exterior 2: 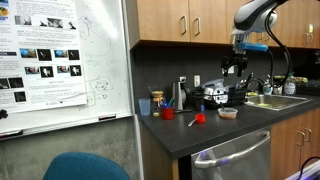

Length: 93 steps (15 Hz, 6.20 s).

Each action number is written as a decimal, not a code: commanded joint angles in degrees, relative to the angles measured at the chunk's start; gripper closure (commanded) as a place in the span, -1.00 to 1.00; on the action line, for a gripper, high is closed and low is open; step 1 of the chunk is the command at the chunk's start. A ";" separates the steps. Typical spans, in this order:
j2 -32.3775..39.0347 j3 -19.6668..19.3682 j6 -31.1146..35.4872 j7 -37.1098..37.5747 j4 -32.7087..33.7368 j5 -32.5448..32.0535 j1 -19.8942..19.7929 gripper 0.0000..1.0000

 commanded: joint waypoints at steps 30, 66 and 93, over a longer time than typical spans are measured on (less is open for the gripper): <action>0.02 0.19 -0.20 -0.13 0.15 0.13 -0.25 -1.00; 8.47 0.97 11.67 4.89 -1.30 -3.61 -4.01 -1.00; 30.49 -1.80 26.73 22.00 -0.52 -15.29 -9.56 -1.00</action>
